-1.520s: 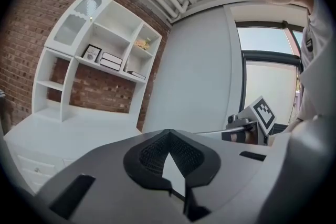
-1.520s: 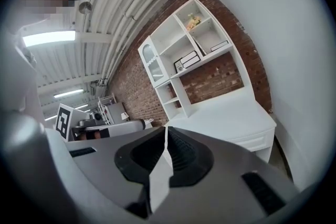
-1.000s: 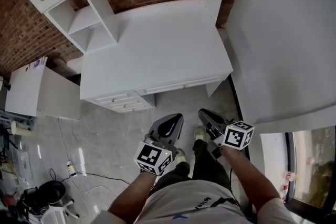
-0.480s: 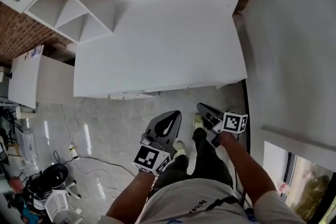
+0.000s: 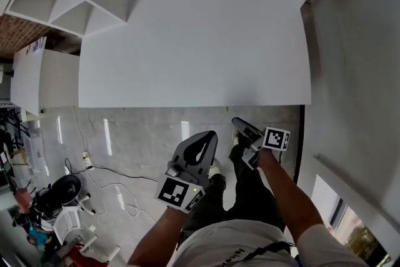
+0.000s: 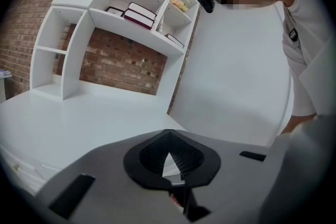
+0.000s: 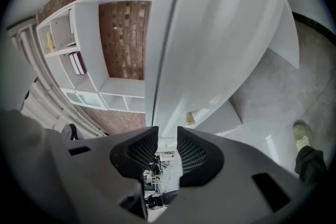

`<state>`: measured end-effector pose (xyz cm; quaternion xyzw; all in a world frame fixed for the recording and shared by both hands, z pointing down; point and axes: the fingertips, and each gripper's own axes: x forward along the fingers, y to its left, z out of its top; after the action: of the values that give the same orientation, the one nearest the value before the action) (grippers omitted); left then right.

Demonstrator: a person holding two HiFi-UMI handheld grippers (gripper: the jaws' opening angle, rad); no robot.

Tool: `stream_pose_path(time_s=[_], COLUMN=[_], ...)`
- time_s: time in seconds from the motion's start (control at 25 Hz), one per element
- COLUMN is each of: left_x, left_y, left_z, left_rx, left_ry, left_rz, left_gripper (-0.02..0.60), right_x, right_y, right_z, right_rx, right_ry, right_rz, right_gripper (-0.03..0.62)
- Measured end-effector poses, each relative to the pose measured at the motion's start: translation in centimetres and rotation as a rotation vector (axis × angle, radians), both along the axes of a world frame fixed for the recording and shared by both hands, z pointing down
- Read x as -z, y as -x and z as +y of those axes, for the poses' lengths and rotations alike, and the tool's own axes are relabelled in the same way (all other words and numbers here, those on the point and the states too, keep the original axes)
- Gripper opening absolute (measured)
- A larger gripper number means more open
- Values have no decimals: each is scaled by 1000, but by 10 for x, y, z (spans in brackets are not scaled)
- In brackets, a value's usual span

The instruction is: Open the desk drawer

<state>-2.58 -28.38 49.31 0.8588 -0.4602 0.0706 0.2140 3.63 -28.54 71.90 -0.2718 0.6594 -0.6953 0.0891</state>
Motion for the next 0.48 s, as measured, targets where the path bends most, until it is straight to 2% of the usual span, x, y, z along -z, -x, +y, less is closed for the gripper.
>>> stream_pose_path(time_s=[0.08, 0.2, 0.36, 0.48], left_x=[-10, -26, -39, -43], left_y=[1, 3, 5, 7], left_z=[-6, -12, -14, -12], left_rx=[15, 32, 56, 66], left_ry=[16, 36, 54, 64], left_rz=[1, 0, 1, 4], left_gripper=[11, 11, 12, 11], right_x=[-14, -42, -46, -48], right_y=[6, 9, 21, 25], right_z=[-12, -20, -28, -33], right_rx=[-22, -29, -50, -56], right_ry=[5, 35, 35, 30], right_rz=[-45, -25, -114, -128], right_gripper=[97, 101, 117, 121])
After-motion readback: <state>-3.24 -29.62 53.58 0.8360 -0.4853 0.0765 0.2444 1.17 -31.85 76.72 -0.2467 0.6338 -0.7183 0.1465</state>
